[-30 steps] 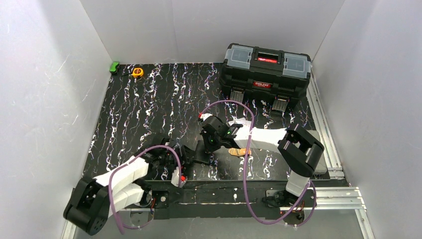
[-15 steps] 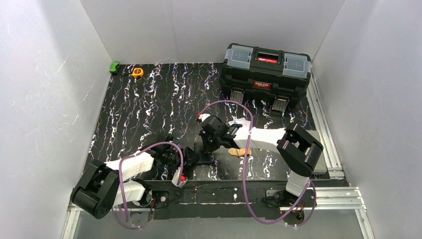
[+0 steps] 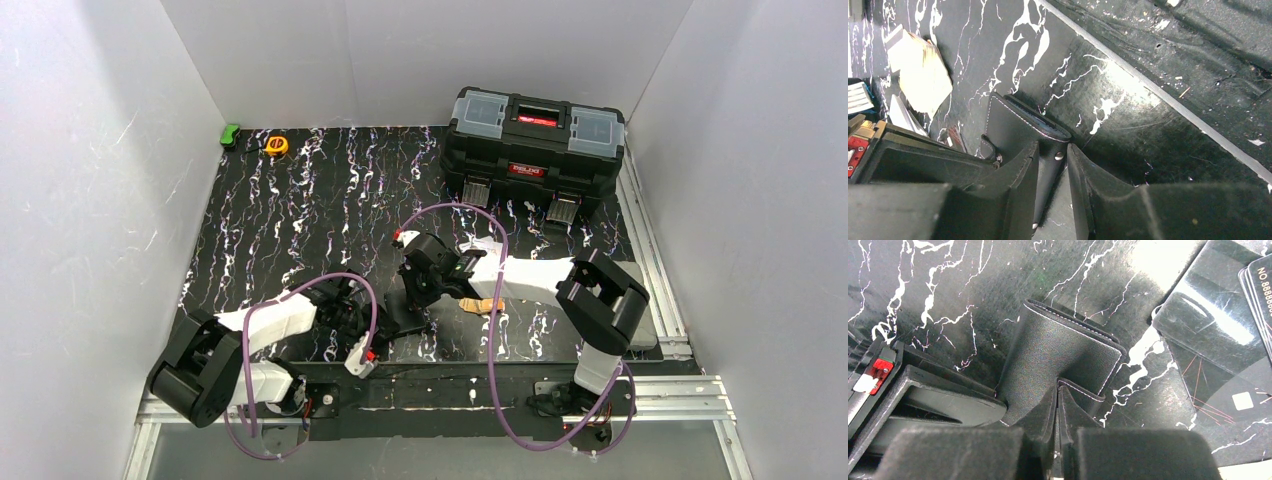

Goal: Put the credit cards into the card holder
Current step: Close the card holder at the center of the board.

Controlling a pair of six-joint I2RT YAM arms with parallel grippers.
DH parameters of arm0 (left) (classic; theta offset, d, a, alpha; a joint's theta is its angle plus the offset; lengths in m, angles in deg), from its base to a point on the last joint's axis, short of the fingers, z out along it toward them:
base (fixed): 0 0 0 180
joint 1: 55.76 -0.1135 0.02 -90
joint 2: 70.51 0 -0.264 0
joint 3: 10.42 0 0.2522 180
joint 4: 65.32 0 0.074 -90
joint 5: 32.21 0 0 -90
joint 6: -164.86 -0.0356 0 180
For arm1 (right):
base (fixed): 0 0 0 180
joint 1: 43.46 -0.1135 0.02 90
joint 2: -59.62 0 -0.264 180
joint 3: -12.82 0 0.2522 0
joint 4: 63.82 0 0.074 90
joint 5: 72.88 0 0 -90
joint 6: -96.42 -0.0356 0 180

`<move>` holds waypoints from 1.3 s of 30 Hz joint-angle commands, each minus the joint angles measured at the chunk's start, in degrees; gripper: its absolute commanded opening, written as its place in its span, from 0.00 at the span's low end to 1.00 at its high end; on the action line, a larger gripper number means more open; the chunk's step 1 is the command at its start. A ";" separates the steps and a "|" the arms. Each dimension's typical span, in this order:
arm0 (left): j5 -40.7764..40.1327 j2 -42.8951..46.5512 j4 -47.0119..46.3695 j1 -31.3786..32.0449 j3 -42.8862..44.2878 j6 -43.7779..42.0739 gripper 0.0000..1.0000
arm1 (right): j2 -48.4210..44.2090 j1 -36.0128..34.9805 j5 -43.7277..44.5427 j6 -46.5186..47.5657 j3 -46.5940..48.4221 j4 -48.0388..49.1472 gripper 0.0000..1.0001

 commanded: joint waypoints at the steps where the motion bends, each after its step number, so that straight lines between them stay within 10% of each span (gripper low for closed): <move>1: -2.94 -1.90 8.38 0.88 -1.57 -13.55 0.29 | -1.11 -0.37 0.14 -0.76 -0.85 -3.57 0.12; 14: -5.86 -0.37 5.59 1.69 -4.66 -12.47 0.29 | -4.29 -0.29 3.16 -3.80 0.62 -6.02 0.33; 39: -6.04 0.56 2.91 3.09 -5.68 -8.99 0.29 | -1.66 -0.34 5.08 -4.17 6.23 -10.84 0.34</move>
